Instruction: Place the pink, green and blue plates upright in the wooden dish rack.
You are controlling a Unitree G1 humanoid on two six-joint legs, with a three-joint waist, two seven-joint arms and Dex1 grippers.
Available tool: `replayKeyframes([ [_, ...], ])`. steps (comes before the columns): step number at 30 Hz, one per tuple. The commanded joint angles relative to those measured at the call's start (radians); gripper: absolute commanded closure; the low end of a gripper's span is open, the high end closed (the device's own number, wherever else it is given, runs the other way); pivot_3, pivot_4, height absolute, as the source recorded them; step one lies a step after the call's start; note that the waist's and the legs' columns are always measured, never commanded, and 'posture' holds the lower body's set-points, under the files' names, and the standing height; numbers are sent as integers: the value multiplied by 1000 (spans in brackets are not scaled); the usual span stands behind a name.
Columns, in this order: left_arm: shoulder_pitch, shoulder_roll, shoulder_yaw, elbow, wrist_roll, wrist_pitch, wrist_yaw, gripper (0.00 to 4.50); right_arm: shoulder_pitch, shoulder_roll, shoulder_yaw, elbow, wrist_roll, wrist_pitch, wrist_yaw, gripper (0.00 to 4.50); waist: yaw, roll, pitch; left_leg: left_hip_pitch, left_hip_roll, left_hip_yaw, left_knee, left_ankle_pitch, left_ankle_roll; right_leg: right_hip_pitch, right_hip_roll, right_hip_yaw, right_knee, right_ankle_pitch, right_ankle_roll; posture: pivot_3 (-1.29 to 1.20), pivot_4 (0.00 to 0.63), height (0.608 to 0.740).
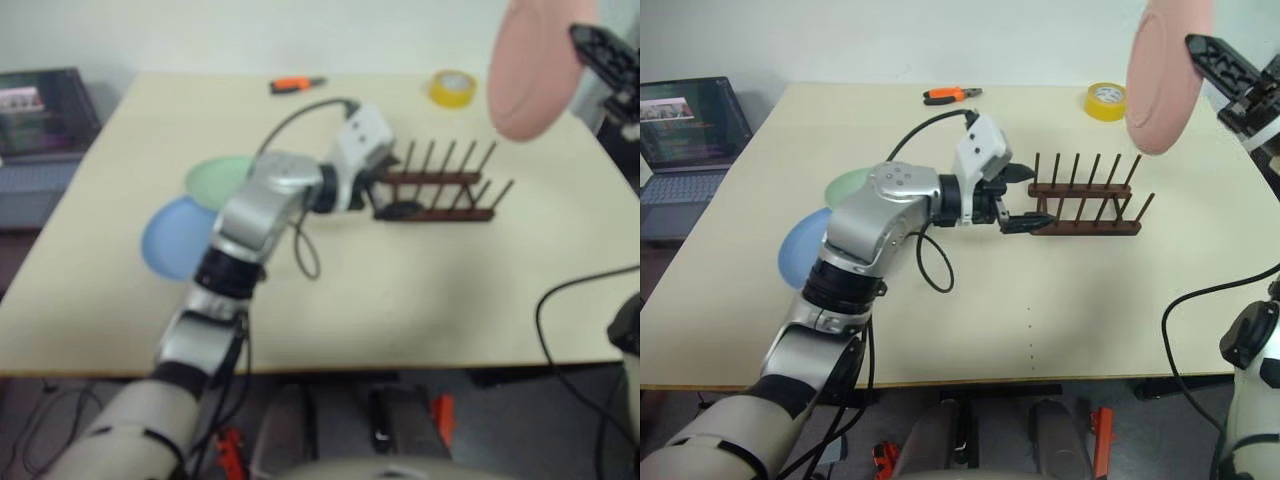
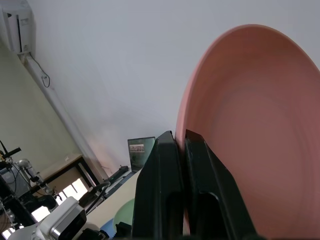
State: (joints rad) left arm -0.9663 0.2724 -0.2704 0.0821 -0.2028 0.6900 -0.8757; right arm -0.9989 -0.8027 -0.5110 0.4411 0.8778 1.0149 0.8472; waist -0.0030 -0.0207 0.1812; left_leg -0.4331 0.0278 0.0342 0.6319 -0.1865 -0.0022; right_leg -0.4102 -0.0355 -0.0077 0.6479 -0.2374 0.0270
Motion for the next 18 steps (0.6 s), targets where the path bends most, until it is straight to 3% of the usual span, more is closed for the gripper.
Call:
replayKeyframes([
  [1, 2, 6, 3, -64, -9, -1, 4, 0, -18, -31, -48, 25, 22, 12, -26, 4470, 0, 0, 0, 0, 0, 0, 0, 0, 0, 0, 0, 0, 0, 0, 0, 0, 150, 740],
  [18, 3, -15, -13, -85, -7, 17, 8, 0, 4, 10, -93, 75, 40, 19, -122, 4470, -1, 0, 0, 0, 0, 0, 0, 0, 0, 0, 1, 0, 0, 0, 0, 0, 150, 740],
])
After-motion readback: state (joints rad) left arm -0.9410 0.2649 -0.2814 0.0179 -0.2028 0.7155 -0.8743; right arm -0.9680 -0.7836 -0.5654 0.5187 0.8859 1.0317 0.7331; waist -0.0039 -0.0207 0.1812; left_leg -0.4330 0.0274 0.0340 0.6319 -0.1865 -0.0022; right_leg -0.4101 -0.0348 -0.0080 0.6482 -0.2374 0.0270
